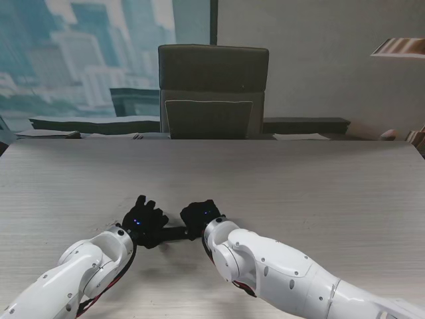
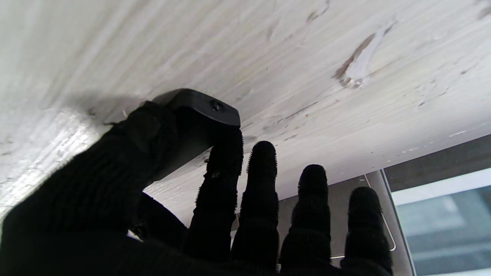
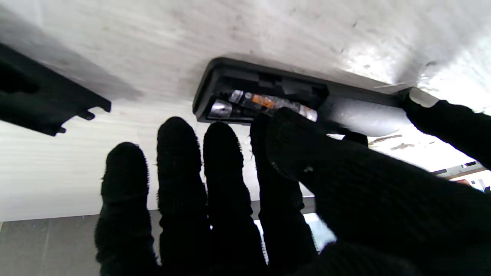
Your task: Install the batteries into the remote control and close the cover
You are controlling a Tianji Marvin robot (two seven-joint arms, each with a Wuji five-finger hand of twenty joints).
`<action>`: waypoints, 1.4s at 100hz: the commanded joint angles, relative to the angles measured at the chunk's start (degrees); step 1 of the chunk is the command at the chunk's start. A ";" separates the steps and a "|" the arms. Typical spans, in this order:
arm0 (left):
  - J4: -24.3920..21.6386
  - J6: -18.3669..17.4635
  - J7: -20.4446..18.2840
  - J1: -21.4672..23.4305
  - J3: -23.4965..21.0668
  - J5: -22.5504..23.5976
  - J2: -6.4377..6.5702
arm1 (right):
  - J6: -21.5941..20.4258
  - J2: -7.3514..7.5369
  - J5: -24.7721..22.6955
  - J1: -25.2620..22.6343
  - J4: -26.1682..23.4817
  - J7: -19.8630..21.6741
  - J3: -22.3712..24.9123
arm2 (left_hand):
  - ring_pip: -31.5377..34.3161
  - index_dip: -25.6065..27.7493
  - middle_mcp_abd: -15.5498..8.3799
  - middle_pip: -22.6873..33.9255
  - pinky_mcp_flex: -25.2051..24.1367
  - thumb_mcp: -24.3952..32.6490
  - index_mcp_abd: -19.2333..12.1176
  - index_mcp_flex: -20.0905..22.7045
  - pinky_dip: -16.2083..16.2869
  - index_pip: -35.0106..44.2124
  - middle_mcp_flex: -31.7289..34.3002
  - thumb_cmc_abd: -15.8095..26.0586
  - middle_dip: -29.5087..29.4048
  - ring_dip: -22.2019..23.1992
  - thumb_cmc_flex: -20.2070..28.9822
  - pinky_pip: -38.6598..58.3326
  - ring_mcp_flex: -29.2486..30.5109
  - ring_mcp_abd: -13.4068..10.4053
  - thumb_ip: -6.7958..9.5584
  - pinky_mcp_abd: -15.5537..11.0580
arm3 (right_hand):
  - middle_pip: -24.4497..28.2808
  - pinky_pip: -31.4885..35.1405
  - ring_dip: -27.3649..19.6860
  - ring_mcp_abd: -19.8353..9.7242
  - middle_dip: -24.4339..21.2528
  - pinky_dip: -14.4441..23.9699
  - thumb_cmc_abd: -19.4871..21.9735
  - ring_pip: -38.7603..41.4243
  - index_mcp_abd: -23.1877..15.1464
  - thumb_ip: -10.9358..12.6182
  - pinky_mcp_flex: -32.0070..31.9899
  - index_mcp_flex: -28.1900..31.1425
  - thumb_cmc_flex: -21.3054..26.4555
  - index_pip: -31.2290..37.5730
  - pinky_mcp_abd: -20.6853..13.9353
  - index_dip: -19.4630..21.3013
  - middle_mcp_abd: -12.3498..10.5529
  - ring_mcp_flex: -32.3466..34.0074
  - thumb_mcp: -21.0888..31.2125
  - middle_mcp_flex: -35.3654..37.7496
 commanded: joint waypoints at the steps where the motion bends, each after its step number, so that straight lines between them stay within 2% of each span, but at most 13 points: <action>1: 1.57 0.07 -1.61 0.88 0.63 0.03 -0.04 | -0.36 -0.32 0.17 -0.19 0.32 0.74 -0.19 | -0.20 2.42 -0.58 -0.19 -0.38 3.69 -9.99 6.17 -0.85 6.36 -0.55 2.13 0.50 -0.62 6.88 0.39 0.08 -0.12 3.87 0.78 | 1.08 0.15 0.07 0.74 -0.64 0.36 -0.25 1.18 -0.46 -0.02 -0.40 1.09 0.89 0.10 1.84 0.28 1.62 1.22 2.38 0.51; 18: 1.46 0.03 -1.69 0.96 0.49 0.12 -0.04 | -0.53 -0.24 -0.70 -0.49 0.25 -0.10 -0.02 | -0.22 2.41 -0.58 -0.18 -0.38 3.71 -10.08 6.12 -0.87 6.36 -0.55 2.17 0.50 -0.63 6.92 0.39 0.05 -0.16 3.88 0.75 | 1.19 0.46 0.02 -0.02 -0.51 0.46 -0.87 1.21 -1.61 0.14 0.18 0.69 -0.24 -0.22 1.28 -0.46 1.08 1.44 1.81 0.26; 29: 1.39 0.02 -1.71 1.05 0.41 0.19 -0.04 | -0.73 0.15 -2.20 -0.91 -0.54 -0.81 0.59 | -0.20 2.42 -0.61 -0.17 -0.38 3.69 -10.04 6.14 -0.87 6.38 -0.53 2.15 0.50 -0.62 6.91 0.40 0.10 -0.16 3.88 0.77 | 1.37 0.61 -0.05 -0.59 0.14 0.50 -1.58 1.14 -3.34 0.13 0.40 -0.31 -3.50 0.45 0.94 -0.53 0.34 1.48 0.09 -0.35; 46: 1.27 -0.04 -1.68 1.14 0.31 0.32 -0.03 | -0.90 0.67 -4.13 -1.38 -1.78 -1.69 1.78 | -0.23 2.41 -0.55 -0.17 -0.37 3.69 -10.04 6.14 -0.88 6.37 -0.52 2.18 0.50 -0.64 6.89 0.40 0.05 -0.16 3.87 0.73 | 0.69 0.78 -0.05 -0.60 2.80 0.57 -0.41 0.96 -3.05 0.41 0.26 -2.60 -9.15 0.32 0.51 -0.73 0.54 0.92 -3.58 -1.45; 72: 1.27 -0.07 -1.59 1.09 0.34 0.40 -0.03 | 2.97 1.41 -5.24 -0.48 -4.46 1.72 1.48 | -0.22 2.43 -0.59 -0.17 -0.37 3.71 -10.04 6.15 -0.87 6.40 -0.57 2.15 0.50 -0.64 6.87 0.43 0.08 -0.20 3.87 0.75 | -1.52 1.49 -0.16 2.14 4.48 1.17 6.28 0.64 -0.55 4.87 0.38 2.27 -15.13 -5.62 2.08 3.31 2.58 1.29 -9.02 0.64; 76: 1.23 -0.09 -1.60 1.10 0.33 0.44 -0.03 | 4.13 1.42 -5.00 -0.11 -4.84 2.69 1.06 | -0.23 2.43 -0.65 -0.16 -0.37 3.71 -10.10 6.13 -0.87 6.38 -0.55 2.14 0.50 -0.64 6.85 0.43 0.07 -0.21 3.87 0.75 | -1.90 1.87 -0.26 2.86 4.75 1.50 8.23 0.96 0.12 6.66 0.82 4.46 -16.68 -7.42 2.51 5.46 2.99 2.07 -10.12 1.98; 78: 1.21 -0.10 -1.62 1.11 0.32 0.45 -0.03 | 4.83 1.43 -4.93 0.13 -5.04 3.24 0.76 | -0.21 2.43 -0.66 -0.16 -0.37 3.71 -10.05 6.13 -0.87 6.39 -0.55 2.17 0.50 -0.63 6.84 0.43 0.11 -0.21 3.87 0.75 | -2.11 2.05 -0.34 3.20 4.84 1.66 9.53 1.05 0.50 8.47 1.03 5.59 -17.66 -8.46 2.73 7.09 3.21 2.37 -10.94 2.54; 80: 1.19 -0.12 -1.66 1.12 0.30 0.46 -0.02 | 5.71 1.48 -4.90 0.46 -5.33 4.04 0.34 | -0.23 2.43 -0.63 -0.14 -0.37 3.70 -10.06 6.14 -0.87 6.40 -0.51 2.17 0.50 -0.64 6.82 0.43 0.06 -0.25 3.86 0.75 | -2.34 2.32 -0.54 3.46 5.13 1.95 11.02 1.39 0.77 10.16 1.43 7.01 -19.04 -10.92 3.05 12.51 3.33 3.05 -12.08 3.33; 83: 1.15 -0.14 -1.71 1.14 0.28 0.47 -0.02 | 7.02 1.64 -4.89 1.05 -5.85 5.50 -0.39 | -0.23 2.43 -0.59 -0.17 -0.36 3.71 -10.05 6.14 -0.87 6.40 -0.57 2.18 0.49 -0.64 6.82 0.44 0.07 -0.25 3.87 0.72 | -2.54 2.78 -0.62 3.67 5.17 2.19 12.69 1.63 0.98 10.53 2.01 8.16 -20.58 -12.07 3.21 14.18 3.39 3.80 -13.65 4.23; 91: 1.12 -0.14 -1.79 1.17 0.23 0.50 -0.02 | 10.43 2.15 -4.28 2.95 -7.33 9.75 -2.52 | -0.25 2.41 -0.57 -0.15 -0.37 3.74 -10.04 6.13 -0.88 6.38 -0.55 2.15 0.50 -0.64 6.84 0.43 0.04 -0.23 3.89 0.72 | -2.97 4.40 -0.78 4.52 5.42 3.00 18.63 2.66 1.71 10.46 3.95 11.26 -24.33 -13.50 4.15 14.87 3.96 6.15 -19.97 7.02; 110: 1.13 -0.15 -1.72 1.17 0.23 0.46 -0.03 | 16.98 2.47 -0.61 7.20 -8.82 15.73 -6.90 | -0.21 2.44 -0.60 -0.15 -0.39 3.70 -9.89 6.14 -0.90 6.41 -0.52 2.20 0.49 -0.63 6.83 0.43 0.09 -0.23 3.87 0.75 | -3.90 6.62 -1.55 5.74 5.91 4.35 30.55 4.45 3.80 10.38 6.94 15.12 -30.78 -15.79 6.00 15.19 5.40 9.72 -31.39 10.56; 127: 1.14 -0.15 -1.70 1.16 0.22 0.36 -0.04 | 21.17 2.08 3.85 10.53 -8.64 18.70 -10.34 | -0.18 2.41 -0.51 -0.16 -0.38 3.71 -9.97 6.14 -0.90 6.38 -0.54 2.23 0.49 -0.62 6.87 0.44 0.11 -0.25 3.88 0.73 | -4.38 7.18 -1.89 6.47 5.83 4.70 35.85 4.74 5.16 10.23 8.22 16.89 -35.70 -16.44 6.99 15.06 6.30 11.26 -35.68 12.16; 140: 1.13 -0.14 -1.60 1.21 0.16 0.35 -0.05 | 22.93 1.64 6.53 12.16 -7.84 19.88 -12.10 | -0.20 2.42 -0.56 -0.14 -0.37 3.70 -10.01 6.16 -0.89 6.39 -0.54 2.20 0.50 -0.62 6.82 0.46 0.06 -0.17 3.87 0.77 | -4.84 6.97 -2.52 6.77 5.82 4.76 37.13 4.42 5.62 10.80 8.23 17.52 -35.86 -17.21 7.24 14.92 6.49 11.59 -38.32 12.51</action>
